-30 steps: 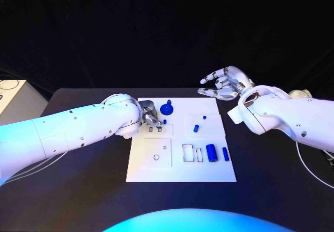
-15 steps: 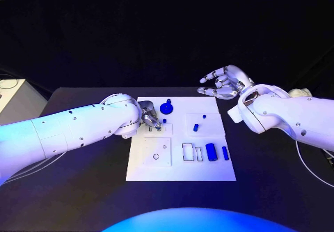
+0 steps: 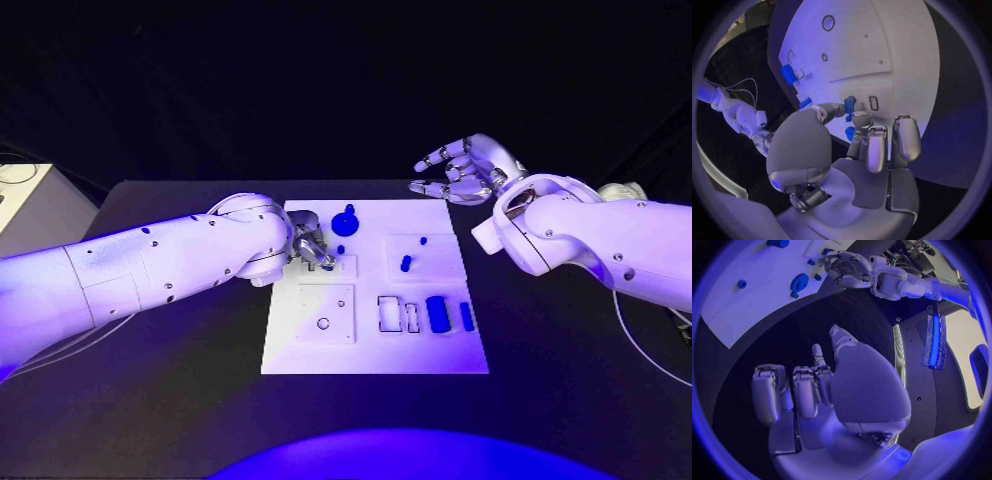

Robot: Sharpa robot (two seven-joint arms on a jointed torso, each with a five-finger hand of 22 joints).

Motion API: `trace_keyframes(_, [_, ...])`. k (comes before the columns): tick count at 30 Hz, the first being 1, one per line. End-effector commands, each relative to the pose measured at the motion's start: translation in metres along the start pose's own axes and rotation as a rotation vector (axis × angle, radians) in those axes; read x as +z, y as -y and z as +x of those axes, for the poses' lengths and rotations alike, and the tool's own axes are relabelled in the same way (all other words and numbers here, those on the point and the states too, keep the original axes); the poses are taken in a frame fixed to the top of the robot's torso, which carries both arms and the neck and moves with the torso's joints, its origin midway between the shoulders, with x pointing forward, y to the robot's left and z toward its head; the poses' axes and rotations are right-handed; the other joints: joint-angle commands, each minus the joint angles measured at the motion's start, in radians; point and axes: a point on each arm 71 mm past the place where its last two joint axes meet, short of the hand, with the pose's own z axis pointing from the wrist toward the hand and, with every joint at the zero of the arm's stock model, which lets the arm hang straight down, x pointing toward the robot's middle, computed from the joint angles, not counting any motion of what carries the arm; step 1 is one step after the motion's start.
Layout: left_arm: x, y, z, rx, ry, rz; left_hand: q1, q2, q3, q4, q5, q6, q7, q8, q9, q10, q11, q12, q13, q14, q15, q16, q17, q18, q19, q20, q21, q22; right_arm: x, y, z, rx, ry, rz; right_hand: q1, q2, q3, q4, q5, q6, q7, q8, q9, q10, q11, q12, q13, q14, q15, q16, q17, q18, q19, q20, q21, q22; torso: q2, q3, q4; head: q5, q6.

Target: Assemble the parts on the task board

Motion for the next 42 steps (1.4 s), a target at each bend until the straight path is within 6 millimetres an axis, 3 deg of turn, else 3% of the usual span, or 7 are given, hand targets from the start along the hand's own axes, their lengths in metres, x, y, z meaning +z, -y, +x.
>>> trace_keyframes(1, [0.0005,-0.0002,0.0028,0.009,-0.026,0.000,0.002,0.007,0.224,-0.233,0.007,0.007,-0.002,0.003,0.007,0.004,0.000,0.002,-0.001,0.108,-0.007,0.004,0.263,-0.016,0.006,-0.002,0.006,0.000,0.0000,-0.0007,0.0009,-0.010,-0.013,-0.010,-0.009,-0.003,-0.002,0.006,0.006,-0.006,0.001,0.003,0.001,0.031,0.005,-0.002,0.198,0.089,0.005,-0.002,0.214,0.018,0.059,0.003,-0.002,0.207,0.000,-0.0005,0.0002,0.000,-0.001])
trace_keyframes(27, [0.0043,0.0023,0.0063,0.013,-0.065,-0.002,-0.013,0.010,0.215,-0.222,-0.005,0.004,-0.001,-0.002,0.010,0.006,0.001,-0.002,-0.003,0.108,-0.005,0.004,0.263,-0.015,0.002,-0.002,0.004,-0.004,-0.0003,-0.0006,0.0008,-0.010,-0.015,-0.009,-0.012,-0.002,-0.002,0.006,0.007,-0.007,0.000,0.005,0.001,0.030,0.005,-0.003,0.197,0.089,0.004,-0.003,0.213,0.018,0.059,0.003,-0.002,0.207,0.000,0.0007,-0.0004,-0.004,-0.009])
trace_keyframes(32, [0.0048,0.0021,0.0072,0.009,-0.077,-0.002,-0.047,0.013,0.150,-0.189,-0.015,-0.001,-0.013,-0.004,0.022,0.018,-0.006,0.000,0.004,0.108,-0.009,0.004,0.263,-0.015,0.001,-0.004,-0.002,-0.006,-0.0002,-0.0008,0.0013,-0.007,-0.017,-0.007,-0.012,-0.002,-0.002,0.006,0.007,-0.007,0.000,0.005,0.001,0.030,0.005,-0.003,0.197,0.089,0.004,-0.003,0.213,0.018,0.059,0.003,-0.002,0.207,0.001,0.0008,-0.0009,-0.005,-0.008])
trace_keyframes(42, [0.0056,0.0025,0.0067,0.004,-0.073,-0.003,-0.070,0.024,0.090,-0.146,-0.021,0.008,-0.021,-0.013,0.024,0.022,-0.011,0.003,0.011,0.108,-0.014,0.004,0.263,-0.016,0.003,-0.009,-0.007,-0.006,-0.0005,-0.0008,0.0013,-0.006,-0.018,-0.006,-0.014,-0.002,-0.003,0.006,0.007,-0.008,0.000,0.005,0.001,0.030,0.005,-0.003,0.197,0.088,0.004,-0.003,0.213,0.018,0.059,0.003,-0.003,0.206,0.001,0.0005,-0.0005,-0.009,-0.010])
